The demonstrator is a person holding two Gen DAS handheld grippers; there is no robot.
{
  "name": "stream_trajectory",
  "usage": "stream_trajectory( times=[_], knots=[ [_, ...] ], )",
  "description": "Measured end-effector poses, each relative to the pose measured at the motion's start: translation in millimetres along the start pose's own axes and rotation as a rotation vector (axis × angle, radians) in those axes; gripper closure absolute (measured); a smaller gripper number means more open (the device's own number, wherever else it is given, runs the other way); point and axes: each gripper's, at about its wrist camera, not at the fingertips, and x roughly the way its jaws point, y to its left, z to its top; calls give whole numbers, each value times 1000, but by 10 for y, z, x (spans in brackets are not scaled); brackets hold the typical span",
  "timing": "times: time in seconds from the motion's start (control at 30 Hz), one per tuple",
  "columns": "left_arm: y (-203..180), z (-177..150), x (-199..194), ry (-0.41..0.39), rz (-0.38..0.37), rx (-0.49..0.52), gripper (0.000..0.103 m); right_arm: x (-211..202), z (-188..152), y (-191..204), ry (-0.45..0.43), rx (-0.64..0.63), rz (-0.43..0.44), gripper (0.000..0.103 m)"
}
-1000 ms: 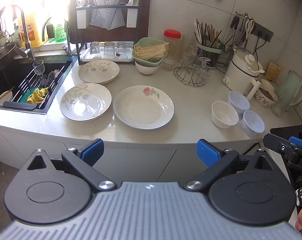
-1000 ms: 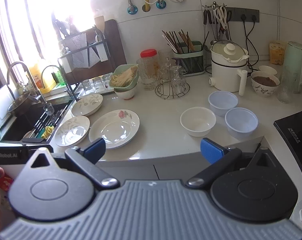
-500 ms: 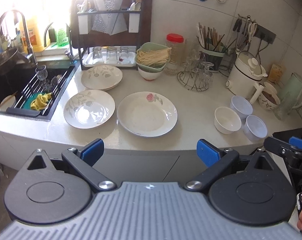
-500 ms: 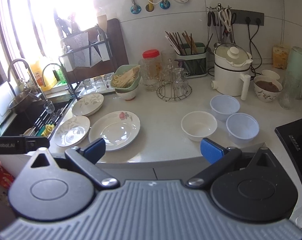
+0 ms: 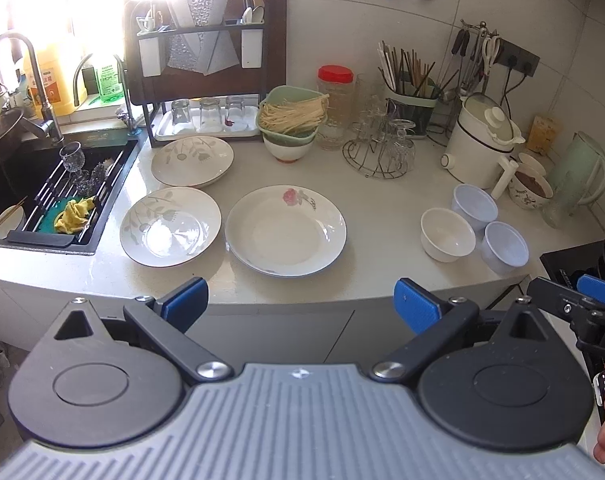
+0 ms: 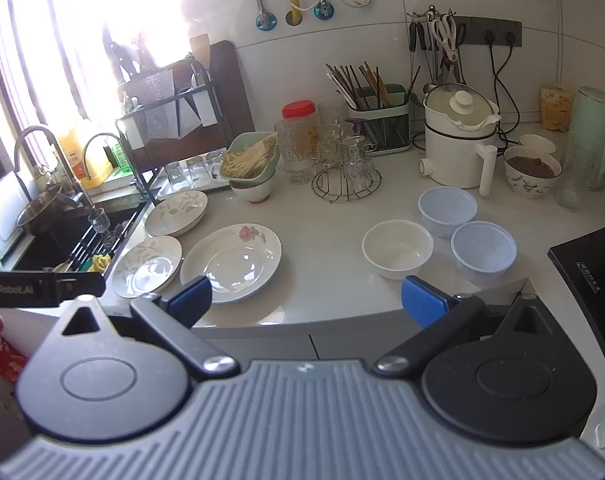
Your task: Organize plates and bowls
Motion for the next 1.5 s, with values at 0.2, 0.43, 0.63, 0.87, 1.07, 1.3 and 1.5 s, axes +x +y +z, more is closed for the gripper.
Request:
stream_trajectory(
  times=[0.2, 0.43, 0.63, 0.87, 1.07, 1.3, 1.5],
  knots=[
    [-8, 16, 6, -22, -4, 23, 2, -34, -67, -12, -7, 15, 19, 0],
    [58, -13, 160, 7, -13, 3, 2, 24, -141, 24, 9, 8, 16, 0],
    [85, -33, 289, 23, -25, 10, 2, 77, -176, 14, -7, 33, -7, 0],
    [193, 23, 454, 42, -36, -14, 2, 148, -147, 60, -55, 44, -2, 0],
    [323, 65, 614, 46, -54, -33, 2, 262, -185, 123, -50, 20, -4, 0],
    [434, 133, 804, 86, -81, 31, 2, 383, -184, 245, -69, 25, -26, 0],
    [725, 243, 961, 106, -68, -2, 2, 582, -149, 423, -52, 38, -8, 1]
  ],
)
